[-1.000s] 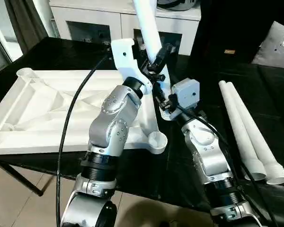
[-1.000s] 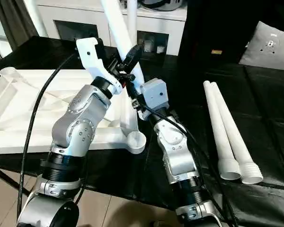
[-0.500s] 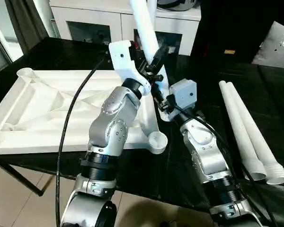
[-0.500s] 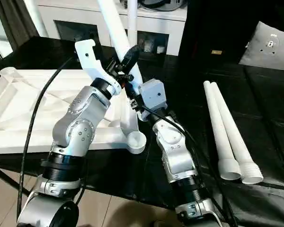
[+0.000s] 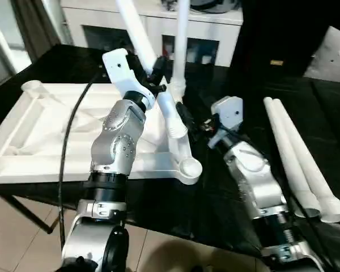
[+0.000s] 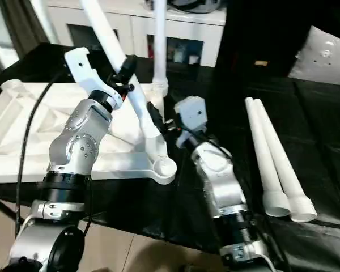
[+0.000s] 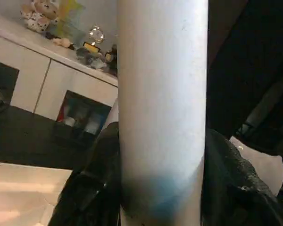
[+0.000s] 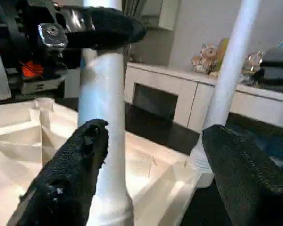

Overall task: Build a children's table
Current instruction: Pick table leg

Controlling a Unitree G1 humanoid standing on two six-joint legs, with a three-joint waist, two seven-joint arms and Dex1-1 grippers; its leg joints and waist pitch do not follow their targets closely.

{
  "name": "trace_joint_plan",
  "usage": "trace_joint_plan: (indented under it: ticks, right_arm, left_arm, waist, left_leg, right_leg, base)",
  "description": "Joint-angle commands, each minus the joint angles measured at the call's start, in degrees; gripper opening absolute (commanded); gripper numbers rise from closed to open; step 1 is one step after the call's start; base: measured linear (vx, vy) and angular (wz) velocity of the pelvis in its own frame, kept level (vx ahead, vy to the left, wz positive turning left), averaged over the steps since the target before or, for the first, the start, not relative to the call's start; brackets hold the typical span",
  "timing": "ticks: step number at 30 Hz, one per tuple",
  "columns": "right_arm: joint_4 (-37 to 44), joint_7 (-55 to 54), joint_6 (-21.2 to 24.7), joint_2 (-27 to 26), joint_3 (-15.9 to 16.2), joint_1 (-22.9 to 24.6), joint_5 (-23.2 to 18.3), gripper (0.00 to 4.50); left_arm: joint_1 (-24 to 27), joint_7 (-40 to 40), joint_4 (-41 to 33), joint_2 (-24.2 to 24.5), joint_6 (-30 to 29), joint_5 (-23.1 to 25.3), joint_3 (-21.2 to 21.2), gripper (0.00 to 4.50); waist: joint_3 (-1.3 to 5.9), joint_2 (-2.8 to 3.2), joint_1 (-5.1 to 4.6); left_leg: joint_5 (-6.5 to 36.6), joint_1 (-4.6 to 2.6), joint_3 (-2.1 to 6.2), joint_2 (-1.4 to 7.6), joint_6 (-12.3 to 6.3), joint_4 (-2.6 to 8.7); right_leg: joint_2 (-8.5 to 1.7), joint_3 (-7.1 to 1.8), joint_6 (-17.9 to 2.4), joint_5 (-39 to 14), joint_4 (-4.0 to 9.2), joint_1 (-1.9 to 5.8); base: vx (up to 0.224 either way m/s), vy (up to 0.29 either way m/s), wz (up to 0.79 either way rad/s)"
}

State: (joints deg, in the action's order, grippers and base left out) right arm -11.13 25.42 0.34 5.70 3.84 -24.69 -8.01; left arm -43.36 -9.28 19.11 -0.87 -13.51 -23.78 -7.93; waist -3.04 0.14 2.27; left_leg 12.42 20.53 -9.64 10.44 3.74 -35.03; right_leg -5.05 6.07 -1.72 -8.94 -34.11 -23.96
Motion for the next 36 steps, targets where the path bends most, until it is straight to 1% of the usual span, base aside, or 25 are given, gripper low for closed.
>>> trace_joint_plan:
  ticks: [1, 3, 4, 5, 6, 7, 9, 10, 11, 13, 14, 15, 16, 17, 22, 23, 27, 28, 29, 30, 31, 32, 33, 34, 36]
  right_arm:
    - [2.41, 2.45, 5.1, 2.01, -3.42, -0.1, -4.54, 3.9]
    - [2.78, 4.33, 8.73, 3.7, -4.97, -0.69, -7.26, 3.96]
    - [2.81, 5.39, 10.61, 4.76, -5.72, -1.16, -8.67, 4.13]
    - [2.84, 5.63, 11.04, 4.96, -5.86, -1.24, -8.99, 4.24]
    - [3.42, 8.57, 15.03, 7.0, -6.99, -2.06, -12.26, 4.3]
    - [3.42, 8.57, 15.03, 7.0, -6.99, -2.06, -12.26, 4.3]
    - [3.86, 10.8, 18.42, 8.72, -7.87, -2.68, -14.81, 4.47]
    - [4.05, 11.94, 20.25, 9.73, -8.31, -2.98, -16.14, 4.5]
    - [4.05, 11.94, 20.25, 9.73, -8.31, -2.98, -16.14, 4.5]
    - [4.08, 14.19, 23.48, 11.4, -9.46, -3.68, -19.06, 4.5]
    - [4.1, 15.3, 25.45, 12.26, -10.31, -4.18, -20.94, 4.5]
    - [4.1, 15.3, 25.45, 12.26, -10.31, -4.18, -20.94, 4.5]
    - [4.33, 16.84, 27.2, 13.07, -10.83, -4.51, -22.47, 4.5]
    - [4.59, 18.19, 28.22, 13.72, -10.89, -4.61, -23.36, 4.5]
    - [5.8, 26.22, 33.19, 17.54, -9.6, -4.66, -27.42, 4.5]
    - [6.02, 27.32, 33.84, 18.13, -9.23, -4.67, -27.83, 4.5]
    - [7.13, 31.67, 36.1, 19.82, -7.86, -4.79, -29.49, 4.5]
    - [7.4, 32.48, 36.57, 20.11, -7.57, -4.83, -29.86, 4.5]
    - [7.43, 32.56, 36.62, 20.13, -7.54, -4.83, -29.89, 4.5]
    - [8.28, 34.73, 37.43, 20.64, -6.31, -4.84, -30.52, 4.5]
    - [8.28, 34.73, 37.43, 20.64, -6.31, -4.84, -30.52, 4.5]
    - [8.89, 35.87, 37.76, 20.73, -5.41, -4.74, -30.72, 4.5]
    - [8.89, 35.87, 37.76, 20.73, -5.41, -4.74, -30.72, 4.5]
    - [9.13, 36.11, 37.83, 20.52, -4.82, -4.66, -30.57, 4.32]
    - [8.83, 36.21, 37.55, 19.89, -3.49, -4.63, -29.72, 4.15]
  left_arm:
    - [-1.74, -2.95, 0.11, 0.77, -0.44, 0.2, 0.4, 1.84]
    - [-2.06, -5.87, 0.09, 1.42, -1.78, -1.52, 0.57, 1.84]
    - [-2.18, -7.97, -0.09, 1.82, -2.66, -2.7, 0.77, 1.84]
    - [-2.18, -8.4, -0.16, 1.88, -2.87, -2.98, 0.79, 1.84]
    - [-2.11, -13.2, -1.2, 2.53, -5.78, -6.57, 0.73, 1.84]
    - [-2.11, -13.2, -1.2, 2.53, -5.78, -6.57, 0.73, 1.84]
    - [-2.14, -17.14, -1.99, 3.01, -8.15, -9.82, 0.22, 1.84]
    - [-2.11, -19.58, -2.58, 3.37, -9.65, -11.66, 0.09, 1.84]
    - [-2.11, -19.58, -2.58, 3.37, -9.65, -11.66, 0.09, 1.84]
    - [-2.05, -23.72, -3.8, 4.19, -12.9, -14.77, 0.06, 1.84]
    - [-2.15, -25.73, -4.31, 4.62, -14.62, -16.23, -0.05, 1.84]
    - [-2.15, -25.73, -4.31, 4.62, -14.62, -16.23, -0.05, 1.84]
    - [-2.41, -26.81, -4.37, 4.9, -15.78, -17.13, -0.3, 1.84]
    - [-2.61, -27.44, -4.37, 5.12, -16.29, -17.49, -0.37, 1.84]
    - [-3.12, -31.22, -4.92, 6.46, -19.78, -20.36, -0.39, 1.84]
    - [-2.99, -32.1, -5.37, 6.8, -20.55, -20.98, -0.18, 1.84]
    - [-2.13, -35.94, -7.75, 7.75, -23.23, -22.61, 1.22, 1.84]
    - [-1.95, -36.63, -8.22, 7.92, -23.65, -22.76, 1.55, 1.84]
    - [-1.93, -36.69, -8.26, 7.93, -23.69, -22.78, 1.59, 1.84]
    - [-1.24, -38.88, -9.77, 8.42, -23.83, -22.58, 3.05, 1.84]
    - [-1.24, -38.88, -9.77, 8.42, -23.83, -22.58, 3.05, 1.84]
    - [-0.8, -39.86, -10.73, 8.64, -23.98, -22.48, 3.97, 1.84]
    - [-0.8, -39.86, -10.73, 8.64, -23.98, -22.48, 3.97, 1.84]
    - [-0.55, -40.23, -11.28, 8.67, -23.85, -22.25, 4.52, 1.84]
    - [-0.13, -40.56, -12.01, 8.61, -23.68, -21.84, 5.38, 1.84]
  waist:
    - [4.45, -0.11, 0.23]
    - [4.48, -0.16, 0.39]
    - [4.5, -0.16, 0.4]
    - [4.52, -0.07, 0.47]
    - [4.5, 0.16, 0.57]
    - [4.52, 0.01, 0.58]
    - [4.59, -0.09, 0.58]
    - [4.59, -0.06, 0.65]
    - [4.56, -0.11, 0.6]
    - [4.53, -0.11, 0.86]
    - [4.5, -0.38, 0.82]
    - [4.56, -0.23, 0.99]
    - [4.41, -0.19, 0.94]
    - [4.51, -0.4, 1.26]
    - [4.42, -0.4, 1.72]
    - [4.56, -0.35, 1.9]
    - [4.55, -0.36, 2.0]
    - [4.5, -0.57, 1.95]
    - [4.52, -0.48, 2.03]
    - [4.41, -0.57, 1.95]
    - [4.45, -0.5, 2.08]
    - [4.39, -0.68, 2.04]
    - [4.44, -0.66, 2.08]
    - [4.36, -0.84, 2.11]
    - [4.38, -0.73, 2.25]
  left_leg:
    - [1.82, 0.19, 0.52, 1.91, -8.09, 3.42]
    - [1.48, 0.25, 0.49, 2.0, -7.96, 3.33]
    - [1.55, 0.27, 0.42, 1.87, -7.77, 3.28]
    - [1.62, 0.21, 0.37, 1.82, -7.76, 3.29]
    - [1.41, 0.3, 0.37, 1.73, -7.71, 3.26]
    - [1.4, 0.28, 0.34, 1.72, -7.77, 3.23]
    - [1.43, 0.37, 0.35, 1.75, -7.55, 3.17]
    - [1.36, 0.41, 0.38, 1.76, -7.52, 3.16]
    - [1.43, 0.38, 0.3, 1.72, -7.55, 3.18]
    - [1.62, 0.34, 0.33, 1.84, -7.36, 3.17]
    - [1.63, 0.37, 0.3, 1.9, -7.19, 3.21]
    - [1.64, 0.26, 0.31, 1.82, -7.2, 3.21]
    - [1.95, 0.23, 0.22, 1.83, -7.02, 3.22]
    - [1.88, 0.15, 0.24, 1.82, -6.94, 3.18]
    - [1.58, 0.23, 0.22, 1.81, -6.66, 3.2]
    - [1.26, 0.2, 0.27, 1.83, -6.7, 3.14]
    - [0.6, 0.34, 0.33, 1.95, -6.5, 3.13]
    - [0.61, 0.34, 0.29, 1.96, -6.43, 3.15]
    - [0.62, 0.31, 0.3, 1.94, -6.44, 3.14]
    - [0.97, 0.36, 0.25, 1.94, -6.23, 3.16]
    - [1.23, 0.35, 0.34, 1.98, -6.07, 3.23]
    - [1.6, 0.3, 0.22, 1.94, -5.93, 3.2]
    - [1.51, 0.34, 0.26, 1.95, -5.79, 3.19]
    - [1.39, 0.38, 0.24, 1.98, -5.62, 3.25]
    - [1.36, 0.3, 0.26, 2.04, -5.29, 3.26]
  right_leg:
    - [-2.85, -3.03, -11.45, -7.21, 3.03, 4.69]
    - [-2.97, -3.05, -11.73, -6.83, 2.96, 4.64]
    - [-3.0, -3.0, -11.94, -7.15, 2.96, 4.69]
    - [-3.02, -3.01, -12.11, -7.32, 2.99, 4.7]
    - [-3.02, -2.96, -12.47, -7.49, 2.99, 4.78]
    - [-2.99, -2.95, -12.63, -7.53, 3.03, 4.79]
    - [-3.03, -2.9, -12.96, -7.36, 2.97, 4.82]
    - [-3.05, -2.88, -13.07, -7.39, 2.93, 4.82]
    - [-2.99, -2.9, -13.18, -7.46, 2.98, 4.82]
    - [-3.03, -2.88, -13.19, -8.33, 3.04, 4.74]
    - [-3.02, -2.88, -13.0, -8.5, 3.08, 4.72]
    - [-3.06, -2.87, -13.03, -8.87, 2.96, 4.84]
    - [-2.93, -2.84, -12.79, -9.65, 3.19, 4.66]
    - [-2.98, -2.83, -12.61, -10.02, 3.11, 4.77]
    - [-2.98, -2.84, -11.79, -10.71, 3.29, 4.78]
    - [-3.03, -2.82, -11.88, -10.34, 3.14, 4.81]
    - [-3.09, -2.81, -12.05, -9.81, 3.06, 4.77]
    - [-3.03, -2.8, -11.98, -9.94, 3.08, 4.78]
    - [-3.08, -2.79, -11.98, -10.22, 3.1, 4.76]
    - [-3.04, -2.79, -11.66, -11.18, 3.23, 4.69]
    - [-3.17, -2.77, -11.45, -11.93, 3.26, 4.87]
    - [-3.1, -2.78, -11.02, -12.78, 3.45, 4.67]
    - [-3.13, -2.78, -10.88, -12.93, 3.36, 4.75]
    - [-3.11, -2.79, -10.48, -13.4, 3.48, 4.68]
    - [-3.18, -2.83, -10.06, -14.17, 3.48, 4.56]
  base:
    - [0.0, 0.0, 0.0]
    - [0.0, 0.0, 0.0]
    - [0.0, 0.0, 0.0]
    - [0.0, 0.0, 0.0]
    - [0.0, 0.0, 0.0]
    - [0.0, 0.0, 0.0]
    - [0.0, 0.0, 0.0]
    - [0.0, 0.0, 0.0]
    - [0.0, 0.0, 0.0]
    - [0.0, 0.0, 0.0]
    - [0.0, 0.0, 0.0]
    - [0.0, 0.0, 0.0]
    - [0.0, 0.0, 0.0]
    - [0.0, 0.0, 0.0]
    - [0.0, 0.0, 0.0]
    - [0.0, 0.0, 0.0]
    - [0.0, 0.0, 0.0]
    - [0.0, 0.0, 0.0]
    - [0.0, 0.0, 0.0]
    - [0.0, 0.0, 0.0]
    - [0.0, 0.0, 0.0]
    - [0.0, 0.0, 0.0]
    - [0.0, 0.0, 0.0]
    - [0.0, 0.0, 0.0]
    - [0.0, 0.0, 0.0]
